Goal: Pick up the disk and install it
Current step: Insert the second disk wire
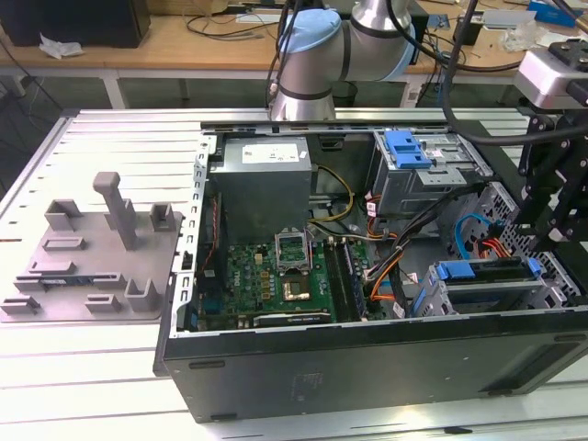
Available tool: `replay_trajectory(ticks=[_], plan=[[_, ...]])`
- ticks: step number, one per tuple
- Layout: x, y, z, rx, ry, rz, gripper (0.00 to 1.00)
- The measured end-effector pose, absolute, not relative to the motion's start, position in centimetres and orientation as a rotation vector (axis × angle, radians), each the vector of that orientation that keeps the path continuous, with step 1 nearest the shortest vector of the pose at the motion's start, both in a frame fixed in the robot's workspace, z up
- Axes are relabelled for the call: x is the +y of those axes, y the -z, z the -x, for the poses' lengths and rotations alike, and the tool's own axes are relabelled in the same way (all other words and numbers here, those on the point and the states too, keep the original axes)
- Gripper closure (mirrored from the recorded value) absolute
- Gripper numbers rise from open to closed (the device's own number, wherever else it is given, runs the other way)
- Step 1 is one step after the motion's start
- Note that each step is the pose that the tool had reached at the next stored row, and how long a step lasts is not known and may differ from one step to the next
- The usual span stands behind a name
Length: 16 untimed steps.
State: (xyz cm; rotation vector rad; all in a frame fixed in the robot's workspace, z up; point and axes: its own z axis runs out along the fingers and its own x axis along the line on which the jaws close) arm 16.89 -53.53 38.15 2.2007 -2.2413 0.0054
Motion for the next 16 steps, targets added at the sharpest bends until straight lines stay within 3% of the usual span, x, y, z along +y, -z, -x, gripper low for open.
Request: replay_trajectory(ticks=[11,16], plan=[[-53.2,-38.1,-16.9,-2.240,-0.008,-2.200,0.58],[-51.0,-38.1,-16.9,-2.192,-0.075,-2.154,0.58]])
